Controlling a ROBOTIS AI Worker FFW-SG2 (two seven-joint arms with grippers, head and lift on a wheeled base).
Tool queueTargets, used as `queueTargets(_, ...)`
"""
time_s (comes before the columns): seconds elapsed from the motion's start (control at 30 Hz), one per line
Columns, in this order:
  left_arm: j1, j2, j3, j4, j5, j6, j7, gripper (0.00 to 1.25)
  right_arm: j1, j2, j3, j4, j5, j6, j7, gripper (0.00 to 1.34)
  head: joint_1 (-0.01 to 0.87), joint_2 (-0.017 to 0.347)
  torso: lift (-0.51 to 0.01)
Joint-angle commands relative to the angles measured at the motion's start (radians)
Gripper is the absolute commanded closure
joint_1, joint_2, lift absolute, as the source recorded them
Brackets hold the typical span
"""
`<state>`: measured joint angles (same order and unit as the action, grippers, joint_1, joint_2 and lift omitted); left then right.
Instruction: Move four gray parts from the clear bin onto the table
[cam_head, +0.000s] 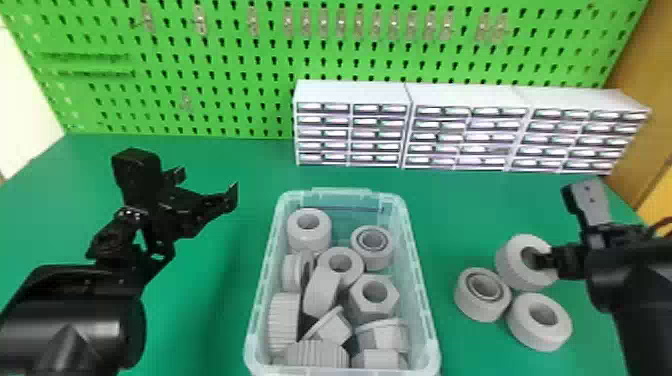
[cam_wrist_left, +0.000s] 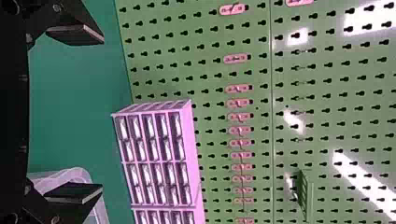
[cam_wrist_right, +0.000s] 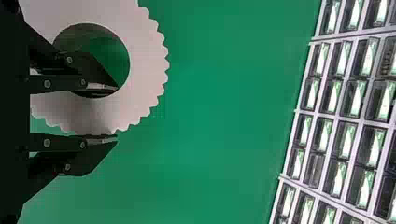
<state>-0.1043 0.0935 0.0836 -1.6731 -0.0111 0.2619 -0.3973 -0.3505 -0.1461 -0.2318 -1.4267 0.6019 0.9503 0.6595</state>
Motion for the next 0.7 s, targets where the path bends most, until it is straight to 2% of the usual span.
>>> queueTargets(0.0,0.000,0.000,-0.001,0.001,-0.001,0.000,-0.001,0.17,0.002,-0.001,0.002,0.009,0.010,0.002,0.000,0.95,0.678,0.034,-0.050)
queueTargets(0.67,-0.002,0.000,-0.002,0.001,-0.001,0.000,-0.003,0.17,0.002,-0.003,0.008,0.018,0.015,0.002,0.000,0.95,0.678,0.034,-0.050)
